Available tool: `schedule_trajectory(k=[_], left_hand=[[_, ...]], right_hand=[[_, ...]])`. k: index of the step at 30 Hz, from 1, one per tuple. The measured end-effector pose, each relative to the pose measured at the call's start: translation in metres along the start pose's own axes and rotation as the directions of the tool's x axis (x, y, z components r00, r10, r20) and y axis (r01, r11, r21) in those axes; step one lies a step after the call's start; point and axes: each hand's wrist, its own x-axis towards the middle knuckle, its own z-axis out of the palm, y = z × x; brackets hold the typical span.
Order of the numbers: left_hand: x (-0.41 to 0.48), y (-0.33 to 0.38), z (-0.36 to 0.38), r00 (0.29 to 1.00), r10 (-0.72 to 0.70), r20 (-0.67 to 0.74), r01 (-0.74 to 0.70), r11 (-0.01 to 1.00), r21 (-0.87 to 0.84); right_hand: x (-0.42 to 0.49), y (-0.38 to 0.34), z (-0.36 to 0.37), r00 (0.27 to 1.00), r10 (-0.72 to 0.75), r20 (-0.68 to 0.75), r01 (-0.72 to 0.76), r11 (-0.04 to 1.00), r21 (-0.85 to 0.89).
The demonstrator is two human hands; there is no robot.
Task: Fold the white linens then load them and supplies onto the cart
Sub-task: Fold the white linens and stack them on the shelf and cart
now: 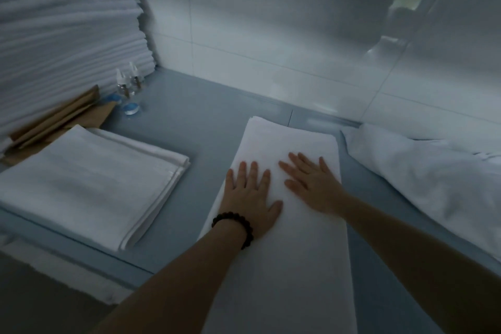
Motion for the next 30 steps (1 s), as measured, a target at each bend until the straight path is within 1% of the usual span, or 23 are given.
schedule_trajectory(k=[1, 2, 4, 5, 6, 7, 8, 10, 11, 12, 13, 16, 18, 20, 22, 23, 24, 26, 29, 30], left_hand=[[-0.001, -0.001, -0.003, 1.0, 0.02, 0.009, -0.02, 1.0, -0.002], [-0.002, -0.002, -0.006, 0.999, 0.048, 0.02, -0.048, 0.999, -0.005], [-0.007, -0.006, -0.014, 0.995, 0.094, 0.041, -0.094, 0.996, -0.011], [-0.009, -0.009, -0.019, 0.992, 0.112, 0.057, -0.111, 0.994, -0.02], [-0.014, -0.011, -0.023, 0.988, 0.132, 0.079, -0.13, 0.991, -0.035], [-0.019, -0.013, -0.024, 0.982, 0.164, 0.092, -0.16, 0.986, -0.048], [-0.027, -0.015, -0.024, 0.971, 0.217, 0.104, -0.213, 0.976, -0.054], [-0.054, -0.023, -0.023, 0.921, 0.357, 0.159, -0.356, 0.934, -0.034], [-0.069, -0.029, -0.02, 0.891, 0.41, 0.193, -0.417, 0.909, -0.004], [-0.083, -0.037, -0.019, 0.87, 0.443, 0.215, -0.458, 0.888, 0.024], [-0.095, -0.046, -0.02, 0.863, 0.455, 0.22, -0.475, 0.879, 0.043], [-0.118, -0.074, -0.03, 0.873, 0.426, 0.239, -0.452, 0.89, 0.065], [-0.127, -0.089, -0.039, 0.859, 0.446, 0.251, -0.483, 0.868, 0.113], [-0.136, -0.097, -0.045, 0.822, 0.52, 0.232, -0.557, 0.82, 0.133], [-0.148, -0.101, -0.048, 0.764, 0.596, 0.246, -0.633, 0.766, 0.109], [-0.153, -0.103, -0.048, 0.736, 0.621, 0.269, -0.663, 0.742, 0.101], [-0.158, -0.105, -0.047, 0.713, 0.633, 0.301, -0.683, 0.724, 0.095], [-0.163, -0.115, -0.043, 0.688, 0.634, 0.351, -0.701, 0.707, 0.096], [-0.164, -0.13, -0.043, 0.669, 0.621, 0.408, -0.727, 0.661, 0.187], [-0.165, -0.131, -0.042, 0.675, 0.623, 0.395, -0.729, 0.645, 0.227]], right_hand=[[-0.01, 0.001, 0.0, 0.999, 0.046, 0.008, -0.046, 0.999, -0.02], [-0.02, 0.005, -0.003, 0.989, 0.15, 0.013, -0.15, 0.988, -0.034], [-0.042, 0.008, -0.013, 0.924, 0.383, 0.019, -0.382, 0.923, -0.036], [-0.054, 0.004, -0.016, 0.904, 0.428, -0.001, -0.428, 0.904, -0.025], [-0.068, -0.006, -0.017, 0.911, 0.411, -0.032, -0.412, 0.911, -0.009], [-0.081, -0.02, -0.015, 0.937, 0.343, -0.059, -0.344, 0.939, 0.005], [-0.095, -0.038, -0.012, 0.966, 0.253, -0.048, -0.253, 0.967, 0.012], [-0.131, -0.07, -0.001, 0.994, 0.104, 0.046, -0.104, 0.995, 0.001], [-0.149, -0.079, 0.004, 0.993, 0.074, 0.087, -0.072, 0.997, -0.029], [-0.164, -0.081, 0.006, 0.99, 0.085, 0.115, -0.079, 0.995, -0.055], [-0.177, -0.078, 0.008, 0.984, 0.127, 0.122, -0.118, 0.99, -0.076], [-0.207, -0.062, 0.0, 0.961, 0.261, 0.085, -0.249, 0.959, -0.133], [-0.217, -0.062, -0.009, 0.954, 0.273, 0.124, -0.253, 0.955, -0.155], [-0.225, -0.073, -0.015, 0.97, 0.18, 0.165, -0.171, 0.983, -0.066], [-0.234, -0.086, -0.013, 0.977, 0.024, 0.213, -0.024, 1.0, -0.002], [-0.24, -0.091, -0.01, 0.969, -0.046, 0.242, 0.044, 0.999, 0.014], [-0.245, -0.094, -0.008, 0.958, -0.092, 0.272, 0.093, 0.996, 0.008], [-0.257, -0.092, -0.007, 0.945, -0.133, 0.299, 0.155, 0.987, -0.051], [-0.271, -0.081, -0.014, 0.952, -0.199, 0.233, 0.229, 0.967, -0.113], [-0.276, -0.078, -0.015, 0.95, -0.223, 0.22, 0.256, 0.957, -0.135]])
